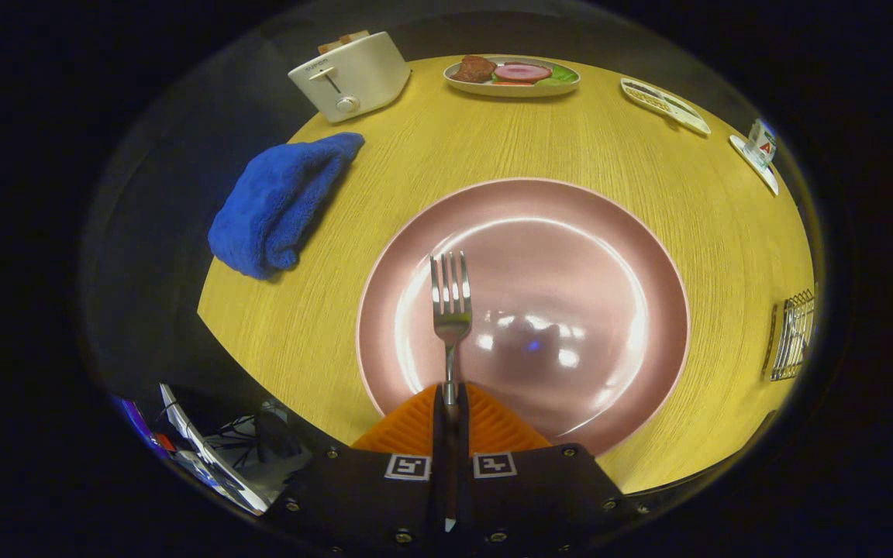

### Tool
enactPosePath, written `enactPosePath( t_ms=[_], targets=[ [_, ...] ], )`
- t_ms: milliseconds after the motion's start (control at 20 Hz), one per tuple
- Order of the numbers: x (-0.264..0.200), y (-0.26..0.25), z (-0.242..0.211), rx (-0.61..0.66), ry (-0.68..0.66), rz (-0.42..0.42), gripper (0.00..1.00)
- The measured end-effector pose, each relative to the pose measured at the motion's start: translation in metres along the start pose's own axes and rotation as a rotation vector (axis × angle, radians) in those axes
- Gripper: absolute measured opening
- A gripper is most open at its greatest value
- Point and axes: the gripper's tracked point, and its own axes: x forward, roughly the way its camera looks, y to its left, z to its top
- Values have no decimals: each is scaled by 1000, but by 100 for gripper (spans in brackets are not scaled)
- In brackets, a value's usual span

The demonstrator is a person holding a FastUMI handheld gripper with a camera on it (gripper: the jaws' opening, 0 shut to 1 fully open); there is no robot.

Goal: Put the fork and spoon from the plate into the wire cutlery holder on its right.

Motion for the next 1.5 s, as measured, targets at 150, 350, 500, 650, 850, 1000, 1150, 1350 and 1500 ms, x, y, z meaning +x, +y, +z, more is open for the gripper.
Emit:
enactPosePath(
  t_ms=[150,350,500,650,850,1000,1150,1350,1500],
  targets=[
    [-3,0,3,11,-12,16,6],
    [-11,-2,11,61,-36,39,6],
    [-21,-11,19,96,-61,40,6],
    [-33,-26,27,133,-93,30,6],
    [-51,-53,36,182,-142,-5,6],
    [-69,-76,42,232,-182,-29,6],
    [-89,-105,47,287,-222,-55,6],
    [-116,-147,44,353,-265,-102,6],
    [-136,-178,35,392,-286,-136,6]
  ],
)
